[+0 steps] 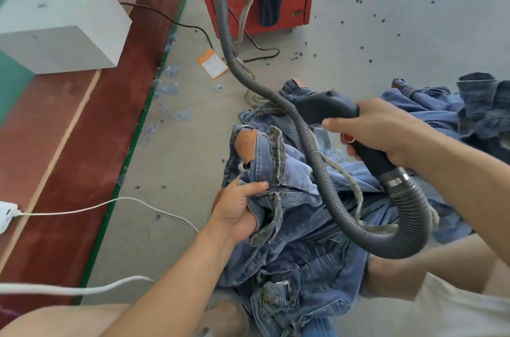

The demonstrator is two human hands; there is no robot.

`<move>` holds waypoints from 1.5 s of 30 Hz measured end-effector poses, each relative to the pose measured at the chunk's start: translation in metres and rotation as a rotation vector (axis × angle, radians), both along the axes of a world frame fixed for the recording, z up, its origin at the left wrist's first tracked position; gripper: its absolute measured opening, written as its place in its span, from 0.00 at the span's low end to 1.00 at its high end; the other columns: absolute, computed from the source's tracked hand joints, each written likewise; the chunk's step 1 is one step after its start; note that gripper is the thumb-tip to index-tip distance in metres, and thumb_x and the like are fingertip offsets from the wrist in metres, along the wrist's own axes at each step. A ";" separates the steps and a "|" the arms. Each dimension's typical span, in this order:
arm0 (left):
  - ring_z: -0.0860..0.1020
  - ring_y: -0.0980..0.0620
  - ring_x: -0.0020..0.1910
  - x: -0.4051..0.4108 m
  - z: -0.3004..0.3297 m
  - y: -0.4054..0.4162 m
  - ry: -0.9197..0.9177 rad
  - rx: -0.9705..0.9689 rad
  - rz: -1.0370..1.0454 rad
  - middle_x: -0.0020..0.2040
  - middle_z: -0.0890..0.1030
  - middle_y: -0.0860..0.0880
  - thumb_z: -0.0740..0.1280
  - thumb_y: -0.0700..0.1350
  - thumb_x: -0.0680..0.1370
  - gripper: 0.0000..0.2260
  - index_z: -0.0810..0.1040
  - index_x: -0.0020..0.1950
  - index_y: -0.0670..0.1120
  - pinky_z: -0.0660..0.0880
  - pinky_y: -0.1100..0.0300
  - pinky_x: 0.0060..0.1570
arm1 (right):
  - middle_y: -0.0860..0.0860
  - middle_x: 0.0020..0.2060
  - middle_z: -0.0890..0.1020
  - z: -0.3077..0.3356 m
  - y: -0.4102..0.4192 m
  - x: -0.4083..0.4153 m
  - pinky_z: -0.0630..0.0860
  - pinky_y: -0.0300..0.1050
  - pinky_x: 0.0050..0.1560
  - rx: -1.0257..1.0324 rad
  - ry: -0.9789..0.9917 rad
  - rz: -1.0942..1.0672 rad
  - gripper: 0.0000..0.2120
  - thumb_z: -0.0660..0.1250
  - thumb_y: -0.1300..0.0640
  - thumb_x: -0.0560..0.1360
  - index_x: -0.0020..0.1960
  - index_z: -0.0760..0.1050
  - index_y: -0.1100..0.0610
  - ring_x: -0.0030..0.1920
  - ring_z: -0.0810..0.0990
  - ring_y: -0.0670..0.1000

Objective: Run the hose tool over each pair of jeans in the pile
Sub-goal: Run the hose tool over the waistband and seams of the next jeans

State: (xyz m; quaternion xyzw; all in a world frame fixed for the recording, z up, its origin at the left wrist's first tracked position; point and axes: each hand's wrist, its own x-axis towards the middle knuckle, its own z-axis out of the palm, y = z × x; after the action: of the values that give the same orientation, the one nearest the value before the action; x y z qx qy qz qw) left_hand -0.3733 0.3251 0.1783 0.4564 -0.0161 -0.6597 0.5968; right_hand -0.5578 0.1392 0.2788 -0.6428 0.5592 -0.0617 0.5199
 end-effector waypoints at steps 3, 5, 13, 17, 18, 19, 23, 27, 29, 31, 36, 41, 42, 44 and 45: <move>0.78 0.32 0.65 0.001 0.000 -0.003 -0.007 0.079 -0.005 0.67 0.78 0.33 0.63 0.32 0.70 0.26 0.77 0.69 0.34 0.73 0.37 0.69 | 0.57 0.37 0.87 -0.002 0.001 0.000 0.80 0.48 0.36 0.151 -0.022 -0.075 0.13 0.76 0.55 0.76 0.50 0.80 0.66 0.30 0.79 0.52; 0.79 0.33 0.60 0.001 0.000 -0.004 -0.030 0.101 -0.014 0.66 0.78 0.33 0.64 0.34 0.68 0.27 0.75 0.69 0.33 0.73 0.38 0.68 | 0.56 0.34 0.85 -0.009 0.012 0.005 0.79 0.45 0.32 0.292 -0.072 -0.100 0.13 0.75 0.63 0.74 0.54 0.79 0.70 0.28 0.78 0.51; 0.83 0.39 0.57 0.005 0.005 -0.006 -0.077 0.016 -0.146 0.62 0.83 0.37 0.72 0.49 0.74 0.20 0.83 0.63 0.41 0.81 0.47 0.56 | 0.60 0.45 0.87 -0.023 0.053 0.032 0.76 0.46 0.32 0.493 -0.370 0.094 0.23 0.69 0.69 0.75 0.67 0.67 0.65 0.29 0.74 0.51; 0.85 0.42 0.42 0.008 0.002 -0.005 -0.092 0.248 -0.168 0.49 0.86 0.39 0.74 0.45 0.73 0.12 0.85 0.53 0.41 0.82 0.51 0.44 | 0.66 0.50 0.86 -0.025 0.052 0.035 0.74 0.46 0.31 0.400 -0.336 -0.007 0.23 0.72 0.67 0.72 0.64 0.69 0.65 0.27 0.73 0.50; 0.84 0.43 0.38 0.009 -0.002 -0.004 -0.096 0.322 -0.189 0.45 0.85 0.40 0.72 0.42 0.74 0.06 0.84 0.49 0.40 0.82 0.53 0.40 | 0.66 0.48 0.85 -0.026 0.047 0.034 0.74 0.47 0.32 0.368 -0.308 -0.056 0.21 0.71 0.67 0.72 0.63 0.70 0.67 0.27 0.72 0.50; 0.82 0.43 0.34 0.010 -0.004 -0.002 -0.101 0.382 -0.192 0.41 0.84 0.41 0.68 0.39 0.75 0.04 0.82 0.45 0.41 0.81 0.54 0.38 | 0.66 0.45 0.84 -0.027 0.042 0.032 0.74 0.48 0.34 0.344 -0.268 -0.089 0.19 0.71 0.67 0.73 0.62 0.71 0.70 0.27 0.73 0.50; 0.82 0.39 0.38 0.010 -0.008 -0.003 -0.015 0.408 -0.089 0.42 0.82 0.39 0.60 0.38 0.72 0.08 0.79 0.44 0.40 0.82 0.45 0.44 | 0.68 0.37 0.80 -0.033 0.033 0.022 0.75 0.47 0.34 0.344 -0.113 -0.108 0.17 0.70 0.67 0.74 0.60 0.74 0.76 0.25 0.74 0.51; 0.86 0.40 0.47 0.003 -0.006 -0.006 -0.142 0.355 -0.228 0.51 0.87 0.42 0.79 0.60 0.68 0.22 0.87 0.52 0.45 0.82 0.42 0.49 | 0.61 0.31 0.78 -0.032 0.044 0.026 0.74 0.43 0.29 0.309 -0.019 0.050 0.14 0.72 0.64 0.75 0.56 0.74 0.70 0.26 0.76 0.52; 0.86 0.43 0.47 0.000 -0.014 -0.005 -0.403 0.462 -0.279 0.47 0.88 0.45 0.83 0.62 0.63 0.27 0.87 0.55 0.46 0.83 0.46 0.49 | 0.59 0.29 0.80 -0.026 0.044 0.030 0.75 0.45 0.29 0.235 -0.007 0.107 0.18 0.73 0.62 0.75 0.59 0.69 0.65 0.29 0.77 0.55; 0.86 0.42 0.47 0.000 -0.020 -0.004 -0.466 0.507 -0.199 0.46 0.88 0.44 0.80 0.54 0.71 0.21 0.85 0.57 0.43 0.82 0.46 0.53 | 0.57 0.28 0.82 -0.020 0.039 0.028 0.75 0.45 0.28 0.169 -0.006 0.126 0.19 0.72 0.61 0.76 0.60 0.65 0.59 0.28 0.77 0.54; 0.85 0.38 0.56 0.014 -0.015 -0.003 -0.254 0.344 -0.109 0.57 0.86 0.39 0.65 0.51 0.84 0.16 0.80 0.65 0.41 0.81 0.39 0.58 | 0.59 0.32 0.83 -0.002 0.030 0.013 0.83 0.55 0.36 0.062 0.026 0.208 0.16 0.71 0.62 0.75 0.57 0.68 0.55 0.30 0.83 0.56; 0.80 0.37 0.66 0.023 -0.011 0.003 -0.043 0.171 -0.091 0.66 0.80 0.37 0.58 0.57 0.85 0.25 0.76 0.71 0.39 0.73 0.39 0.70 | 0.50 0.29 0.84 0.009 0.032 -0.008 0.76 0.36 0.28 -0.127 0.166 0.484 0.10 0.74 0.52 0.75 0.49 0.73 0.51 0.27 0.82 0.49; 0.79 0.38 0.67 0.023 -0.010 0.005 -0.013 0.145 -0.096 0.67 0.80 0.37 0.57 0.57 0.85 0.25 0.77 0.71 0.40 0.73 0.39 0.70 | 0.48 0.29 0.84 0.011 0.034 -0.011 0.73 0.34 0.27 -0.166 0.202 0.547 0.10 0.74 0.48 0.75 0.47 0.74 0.49 0.27 0.81 0.46; 0.78 0.37 0.68 0.023 -0.008 0.007 0.036 0.099 -0.103 0.69 0.79 0.37 0.56 0.58 0.86 0.26 0.78 0.70 0.40 0.74 0.40 0.68 | 0.46 0.31 0.84 0.013 0.038 -0.016 0.72 0.32 0.31 -0.224 0.257 0.650 0.11 0.74 0.43 0.74 0.45 0.75 0.46 0.30 0.81 0.43; 0.77 0.37 0.69 0.022 -0.007 0.007 0.042 0.082 -0.108 0.70 0.78 0.37 0.56 0.58 0.86 0.25 0.79 0.69 0.40 0.74 0.40 0.68 | 0.45 0.32 0.84 0.014 0.041 -0.017 0.72 0.32 0.33 -0.249 0.272 0.695 0.10 0.74 0.42 0.73 0.45 0.75 0.46 0.32 0.81 0.41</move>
State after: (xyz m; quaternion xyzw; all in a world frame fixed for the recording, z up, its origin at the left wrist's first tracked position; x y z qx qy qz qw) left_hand -0.3509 0.3317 0.1711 0.4649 -0.0010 -0.7006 0.5413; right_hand -0.5747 0.1806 0.2927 -0.8543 0.3601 0.1365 0.3492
